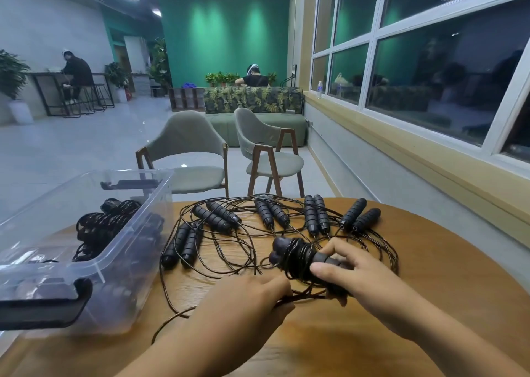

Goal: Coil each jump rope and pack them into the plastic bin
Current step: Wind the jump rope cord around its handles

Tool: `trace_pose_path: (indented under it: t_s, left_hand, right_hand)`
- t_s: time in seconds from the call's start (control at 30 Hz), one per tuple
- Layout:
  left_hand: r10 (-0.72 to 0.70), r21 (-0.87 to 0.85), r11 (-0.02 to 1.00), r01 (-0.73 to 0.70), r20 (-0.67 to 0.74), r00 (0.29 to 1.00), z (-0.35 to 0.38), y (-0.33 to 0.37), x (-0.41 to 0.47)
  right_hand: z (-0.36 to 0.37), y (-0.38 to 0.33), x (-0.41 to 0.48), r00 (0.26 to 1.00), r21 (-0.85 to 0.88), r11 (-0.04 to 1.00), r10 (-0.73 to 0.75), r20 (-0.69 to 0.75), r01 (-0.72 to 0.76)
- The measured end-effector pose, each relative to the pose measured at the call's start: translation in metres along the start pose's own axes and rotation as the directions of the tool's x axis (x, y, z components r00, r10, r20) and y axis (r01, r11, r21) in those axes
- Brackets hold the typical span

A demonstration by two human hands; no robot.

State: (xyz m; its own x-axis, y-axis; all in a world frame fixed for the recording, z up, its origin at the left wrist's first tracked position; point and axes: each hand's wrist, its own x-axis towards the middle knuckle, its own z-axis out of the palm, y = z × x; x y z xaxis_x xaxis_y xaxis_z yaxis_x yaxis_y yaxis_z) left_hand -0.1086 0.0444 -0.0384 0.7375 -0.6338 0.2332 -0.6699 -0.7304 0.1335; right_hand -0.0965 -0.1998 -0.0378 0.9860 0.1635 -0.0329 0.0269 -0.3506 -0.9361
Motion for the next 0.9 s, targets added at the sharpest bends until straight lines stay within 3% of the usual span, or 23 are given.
trace_pose_path:
  t_s: [0.2,0.33,0.43,0.6,0.7,0.77,0.83,0.9]
  left_hand:
    - [0.118,0.03,0.993,-0.115,-0.115,0.986,0.003,-0.017,0.002]
    - [0.174,0.047,0.985,-0.168,-0.178,0.969,-0.006,-0.021,0.005]
    - [0.198,0.043,0.98,-0.194,-0.205,0.958,-0.01,-0.026,0.005]
    - [0.128,-0.156,0.973,-0.17,-0.248,0.96,-0.015,-0.03,0.005]
    - [0.047,-0.37,0.922,-0.117,-0.194,0.98,-0.016,-0.031,-0.001]
    - [-0.017,-0.418,0.907,-0.046,-0.148,0.989,-0.021,-0.033,0.012]
    - [0.017,-0.445,0.895,0.032,0.106,0.994,-0.003,-0.054,0.014]
    - [-0.051,-0.464,0.869,0.171,0.26,0.964,0.045,-0.095,0.016]
  right_hand:
    - [0.009,0.002,-0.003,0.974,-0.216,0.975,0.104,0.2,-0.059]
    - [0.007,-0.003,-0.006,0.879,-0.237,0.968,0.187,0.439,-0.087]
    - [0.005,-0.006,-0.009,0.788,-0.126,0.987,0.158,0.595,-0.103]
    - [0.001,-0.009,-0.015,0.7,0.114,0.979,0.039,0.713,-0.17]
    - [-0.001,-0.009,-0.016,0.687,0.255,0.947,-0.053,0.725,-0.196]
    - [-0.001,-0.008,-0.017,0.699,0.359,0.911,-0.12,0.705,-0.205]
    - [0.0,-0.008,-0.018,0.722,0.46,0.864,-0.186,0.667,-0.203]
    - [0.002,-0.008,-0.017,0.757,0.549,0.815,-0.237,0.609,-0.187]
